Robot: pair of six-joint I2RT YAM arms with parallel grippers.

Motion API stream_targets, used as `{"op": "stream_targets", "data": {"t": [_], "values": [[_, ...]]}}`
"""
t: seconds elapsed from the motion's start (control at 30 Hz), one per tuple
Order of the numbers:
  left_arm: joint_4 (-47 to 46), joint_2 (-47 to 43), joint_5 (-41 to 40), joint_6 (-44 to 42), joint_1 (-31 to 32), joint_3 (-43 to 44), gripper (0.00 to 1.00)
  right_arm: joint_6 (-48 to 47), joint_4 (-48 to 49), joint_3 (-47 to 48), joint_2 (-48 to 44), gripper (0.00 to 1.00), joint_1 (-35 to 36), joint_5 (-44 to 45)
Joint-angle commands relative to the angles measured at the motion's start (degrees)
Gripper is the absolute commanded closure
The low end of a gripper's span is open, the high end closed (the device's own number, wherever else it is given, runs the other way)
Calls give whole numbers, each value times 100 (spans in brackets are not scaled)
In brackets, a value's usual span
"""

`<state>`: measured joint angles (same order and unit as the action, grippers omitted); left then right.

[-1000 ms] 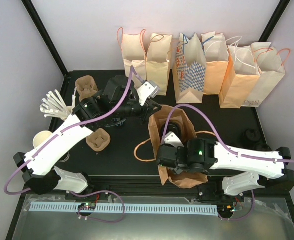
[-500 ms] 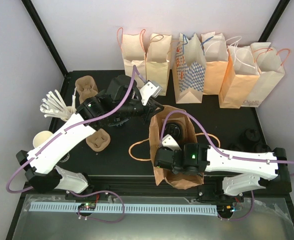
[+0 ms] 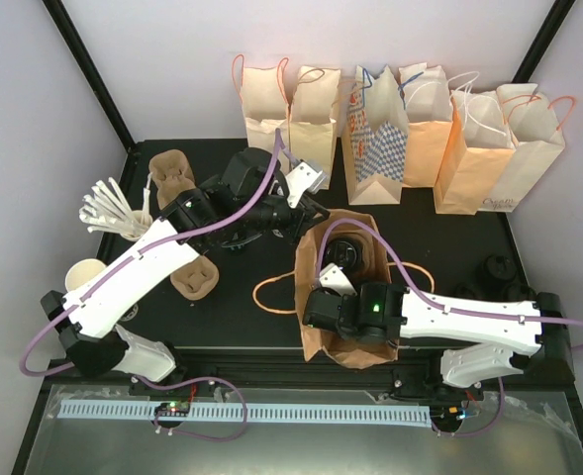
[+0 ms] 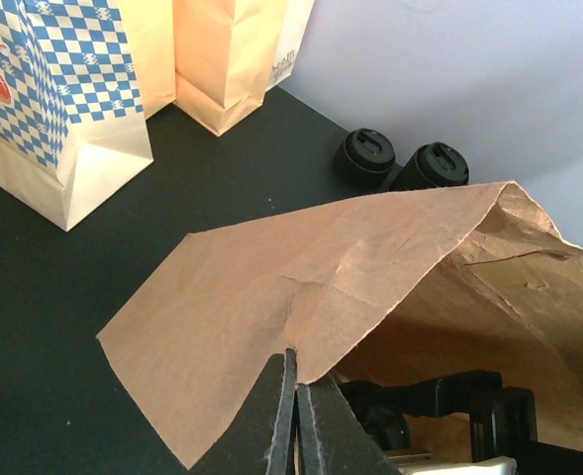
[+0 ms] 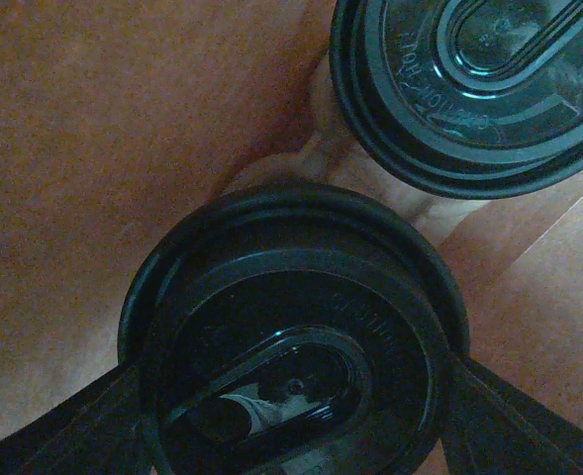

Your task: Pack the takeout coffee

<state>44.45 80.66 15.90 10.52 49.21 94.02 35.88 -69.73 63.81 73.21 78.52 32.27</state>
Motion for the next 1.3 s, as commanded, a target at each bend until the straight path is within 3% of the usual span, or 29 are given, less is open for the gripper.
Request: {"op": "stream_targets", "data": {"t": [0.0, 0.2, 0.23, 0.4, 0.6, 0.83, 1.07, 1.27], "values": [[5, 125, 150, 20, 27, 359, 98, 41, -140, 8, 116, 57, -91, 462], [-57, 186, 115, 207, 3, 440, 96, 85, -141, -27, -61, 58, -191, 375], [-58, 217, 127, 251, 1, 477, 91, 79, -126, -31, -59, 58, -230, 358], [308, 297, 51, 595, 1, 1019, 43, -11, -21, -28, -69, 58, -336, 327], [1144, -407, -355, 1655, -21, 929, 16, -94, 182, -121, -112, 59, -480, 225], [2488, -1438, -585, 3418, -26, 184, 11, -200, 493, -220, -254, 59, -858, -164], [1469, -2441, 528, 5070, 224, -1744, 19, -278, 819, -285, -359, 59, -1216, -634], [910, -2058, 734, 5064, 361, -1807, 19, -318, 998, -332, -281, 59, -1355, -854]]}}
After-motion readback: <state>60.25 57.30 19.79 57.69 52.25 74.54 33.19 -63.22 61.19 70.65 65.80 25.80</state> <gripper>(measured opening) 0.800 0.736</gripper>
